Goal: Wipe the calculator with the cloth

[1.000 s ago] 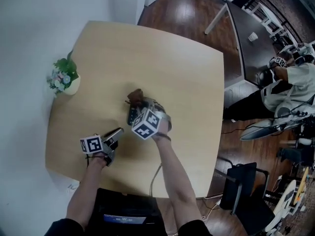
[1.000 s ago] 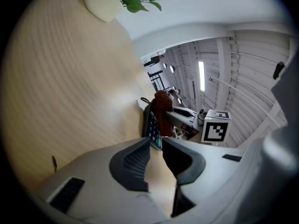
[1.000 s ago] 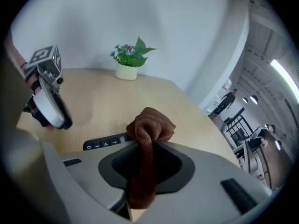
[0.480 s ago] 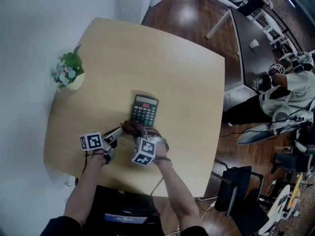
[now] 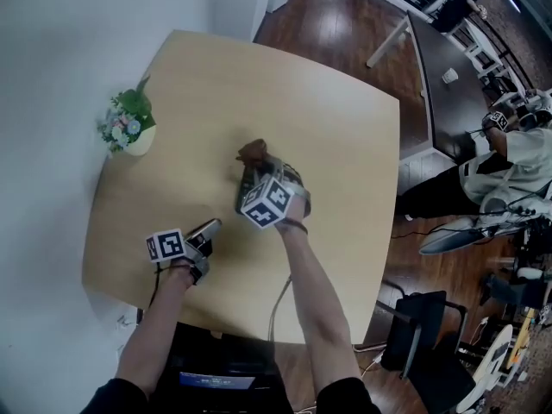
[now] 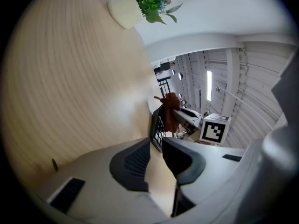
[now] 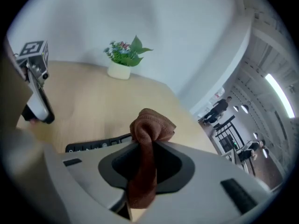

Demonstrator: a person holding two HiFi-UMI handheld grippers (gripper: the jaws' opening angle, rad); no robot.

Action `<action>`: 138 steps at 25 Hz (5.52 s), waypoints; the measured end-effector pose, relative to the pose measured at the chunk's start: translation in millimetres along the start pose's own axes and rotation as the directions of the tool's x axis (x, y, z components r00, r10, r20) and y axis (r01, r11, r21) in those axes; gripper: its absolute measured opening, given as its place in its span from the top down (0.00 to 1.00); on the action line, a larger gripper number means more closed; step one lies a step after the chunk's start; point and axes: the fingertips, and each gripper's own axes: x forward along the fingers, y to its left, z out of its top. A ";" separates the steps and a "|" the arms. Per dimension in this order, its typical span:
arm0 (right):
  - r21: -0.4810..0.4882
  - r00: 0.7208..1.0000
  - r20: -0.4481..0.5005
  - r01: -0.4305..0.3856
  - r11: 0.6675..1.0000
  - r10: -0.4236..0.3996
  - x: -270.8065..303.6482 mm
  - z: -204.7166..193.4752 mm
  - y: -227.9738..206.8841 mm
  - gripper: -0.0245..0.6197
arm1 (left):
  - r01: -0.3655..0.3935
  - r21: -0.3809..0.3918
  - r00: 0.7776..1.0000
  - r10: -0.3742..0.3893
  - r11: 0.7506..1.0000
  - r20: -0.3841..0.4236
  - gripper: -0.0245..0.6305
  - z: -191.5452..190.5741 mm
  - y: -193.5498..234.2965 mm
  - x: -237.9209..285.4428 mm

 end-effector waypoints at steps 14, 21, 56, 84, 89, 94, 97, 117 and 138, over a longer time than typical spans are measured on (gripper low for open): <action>-0.221 0.949 -0.068 -0.315 0.923 0.308 -64.5 -45.6 182.3 0.83 | -0.009 0.034 1.000 0.010 0.999 -0.027 0.85 -2.7 3.1 -0.9; 0.068 0.997 0.067 -0.047 0.997 0.042 -66.0 -30.1 38.2 0.83 | -0.015 0.048 1.000 0.017 0.999 -0.026 0.85 -1.9 3.4 -0.7; -0.019 0.990 0.009 -0.138 0.990 0.139 -25.8 -45.5 62.6 0.83 | -0.068 0.023 0.998 0.068 0.997 -0.003 0.86 -3.1 11.1 -5.1; -0.136 0.989 -0.064 -0.144 0.980 0.137 -51.2 -85.3 86.3 0.83 | -0.071 0.060 0.997 0.071 0.996 -0.001 0.86 1.4 10.7 -5.0; -0.160 0.952 -0.105 -0.302 0.940 0.288 -80.8 -105.7 137.4 0.83 | -0.066 0.066 0.998 0.067 0.996 -0.004 0.86 0.5 11.7 -4.1; 0.052 0.993 0.020 -0.121 0.991 0.120 -71.6 -80.3 50.6 0.83 | -0.083 0.071 0.996 0.084 0.994 -0.006 0.86 1.2 14.7 -5.5; 0.128 0.999 0.042 0.005 0.992 -0.011 -44.7 -68.1 -3.0 0.83 | -0.066 0.079 0.998 0.066 0.995 0.000 0.86 1.0 13.0 -3.7; 0.507 0.983 0.125 -0.181 0.843 0.136 -99.7 -123.7 61.2 0.83 | -0.103 0.205 0.988 0.125 0.973 -0.094 0.86 13.1 -1.9 30.9; 0.748 0.976 0.145 -0.216 0.627 0.163 -50.3 -150.0 16.6 0.84 | -0.140 0.683 0.917 0.355 0.716 -0.183 0.73 73.9 -20.3 81.3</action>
